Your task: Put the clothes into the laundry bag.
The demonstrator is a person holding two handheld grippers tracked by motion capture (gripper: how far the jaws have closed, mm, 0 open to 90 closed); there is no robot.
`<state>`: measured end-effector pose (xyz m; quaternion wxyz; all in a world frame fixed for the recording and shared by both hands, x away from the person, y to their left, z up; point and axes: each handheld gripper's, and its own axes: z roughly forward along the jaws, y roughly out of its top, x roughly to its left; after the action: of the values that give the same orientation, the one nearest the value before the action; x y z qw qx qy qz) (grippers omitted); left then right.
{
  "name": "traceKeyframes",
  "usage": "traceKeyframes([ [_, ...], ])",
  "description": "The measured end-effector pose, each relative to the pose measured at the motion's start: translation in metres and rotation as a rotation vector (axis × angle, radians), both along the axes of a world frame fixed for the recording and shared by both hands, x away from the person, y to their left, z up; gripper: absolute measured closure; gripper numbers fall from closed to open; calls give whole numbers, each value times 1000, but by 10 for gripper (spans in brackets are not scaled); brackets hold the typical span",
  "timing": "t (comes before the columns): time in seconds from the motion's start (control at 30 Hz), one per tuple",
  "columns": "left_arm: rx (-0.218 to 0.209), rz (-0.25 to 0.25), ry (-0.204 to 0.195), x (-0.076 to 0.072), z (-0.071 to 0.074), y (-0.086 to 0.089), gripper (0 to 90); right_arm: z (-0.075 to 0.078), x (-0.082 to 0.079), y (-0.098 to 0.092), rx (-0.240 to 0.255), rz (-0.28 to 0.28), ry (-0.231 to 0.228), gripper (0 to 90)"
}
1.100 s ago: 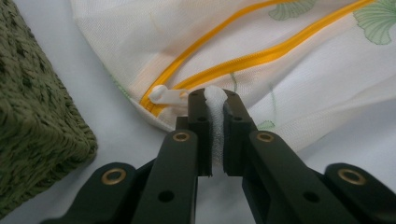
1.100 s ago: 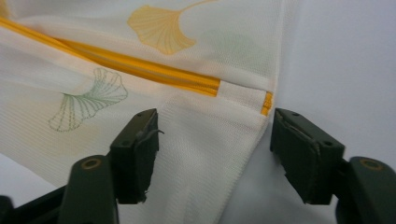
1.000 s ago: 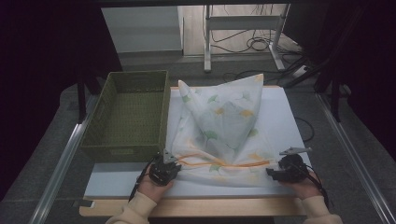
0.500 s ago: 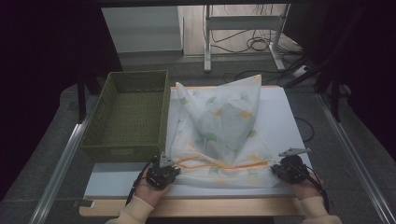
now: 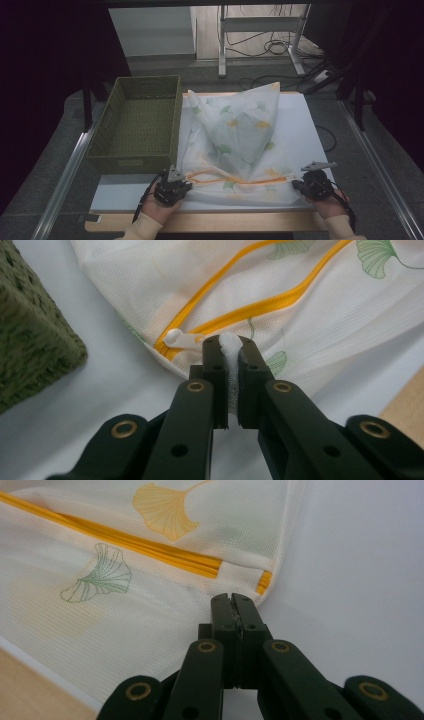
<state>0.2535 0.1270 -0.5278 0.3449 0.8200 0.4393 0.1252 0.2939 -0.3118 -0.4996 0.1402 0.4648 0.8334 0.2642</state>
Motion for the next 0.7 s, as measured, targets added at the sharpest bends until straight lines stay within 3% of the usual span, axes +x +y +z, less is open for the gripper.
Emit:
traceKeyframes([
  [0.3,-13,-15,5,-13,-2,0,837,-1,-10,-5,3,10,8,899],
  [0.57,-27,28,4,-15,0,9,709,-1,-9,-4,4,14,2,887],
  [0.7,-17,48,11,-19,-3,13,617,-1,-8,-4,0,19,-10,839],
])
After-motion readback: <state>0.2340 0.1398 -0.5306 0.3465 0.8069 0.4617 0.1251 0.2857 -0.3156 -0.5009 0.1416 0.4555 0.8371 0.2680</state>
